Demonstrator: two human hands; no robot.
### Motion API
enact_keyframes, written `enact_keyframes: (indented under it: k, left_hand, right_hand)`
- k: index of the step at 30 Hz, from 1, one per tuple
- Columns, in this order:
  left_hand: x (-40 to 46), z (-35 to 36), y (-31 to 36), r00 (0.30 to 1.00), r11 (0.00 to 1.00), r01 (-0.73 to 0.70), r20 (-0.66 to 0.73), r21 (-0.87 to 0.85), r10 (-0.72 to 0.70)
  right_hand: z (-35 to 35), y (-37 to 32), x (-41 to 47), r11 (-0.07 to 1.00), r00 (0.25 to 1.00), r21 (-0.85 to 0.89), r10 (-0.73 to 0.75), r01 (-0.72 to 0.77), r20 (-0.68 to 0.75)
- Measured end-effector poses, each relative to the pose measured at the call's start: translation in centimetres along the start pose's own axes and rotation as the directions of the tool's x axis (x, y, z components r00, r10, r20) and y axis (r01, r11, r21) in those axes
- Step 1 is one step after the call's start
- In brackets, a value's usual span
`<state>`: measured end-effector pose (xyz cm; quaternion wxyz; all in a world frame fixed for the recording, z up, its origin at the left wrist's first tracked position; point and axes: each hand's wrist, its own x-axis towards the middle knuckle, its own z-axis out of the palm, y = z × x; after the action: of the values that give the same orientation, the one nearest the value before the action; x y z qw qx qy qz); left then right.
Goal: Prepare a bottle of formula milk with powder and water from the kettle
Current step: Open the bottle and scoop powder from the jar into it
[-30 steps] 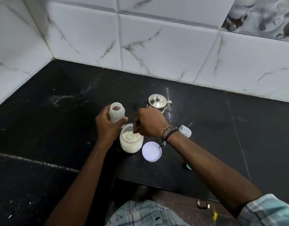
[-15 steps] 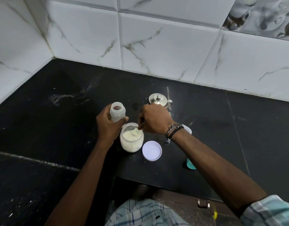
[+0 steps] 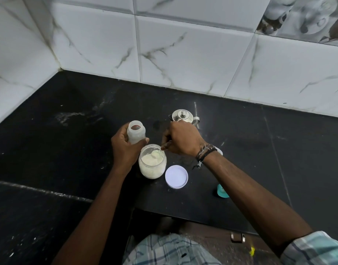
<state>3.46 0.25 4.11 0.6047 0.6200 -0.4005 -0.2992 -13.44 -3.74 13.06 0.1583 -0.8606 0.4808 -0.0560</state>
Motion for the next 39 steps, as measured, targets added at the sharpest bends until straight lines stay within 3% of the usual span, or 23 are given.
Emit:
enact_keyframes:
  k: [6,12,16,21,27,34,39]
  left_hand:
    - [0.1,0.1,0.0,1.0,1.0,-0.007,-0.002,0.003,0.007]
    - [0.4,0.4,0.1,1.0,1.0,-0.002,0.006,-0.01,0.003]
    - [0.7,0.2,0.1,1.0,1.0,-0.011,0.009,-0.005,0.011]
    - [0.8,0.3,0.3,1.0,1.0,-0.009,0.018,0.0,0.009]
    - [1.2,1.0,0.5,0.998,1.0,-0.025,0.06,0.01,0.025]
    - [2.1,2.7,1.3,0.987,0.995,-0.09,0.135,0.047,0.083]
    - [2.2,4.7,2.9,0.973,0.993,-0.113,0.205,0.037,0.103]
  right_hand:
    - [0.0,0.9,-0.4,1.0,1.0,0.012,-0.001,0.001,0.018]
    - [0.3,1.8,0.0,0.978,0.999,0.205,0.025,-0.033,0.041]
    - [0.4,2.6,-0.3,0.901,0.987,0.414,0.082,-0.131,0.135]
    - [0.2,3.2,-0.6,0.821,0.967,0.519,0.151,-0.239,0.205]
    - [-1.4,3.7,-1.2,0.645,0.946,0.693,0.202,-0.322,0.252]
    - [-5.9,4.1,-2.6,0.49,0.937,0.811,0.293,-0.32,0.193]
    - [-8.1,5.4,-2.0,0.472,0.927,0.828,0.347,-0.303,0.141]
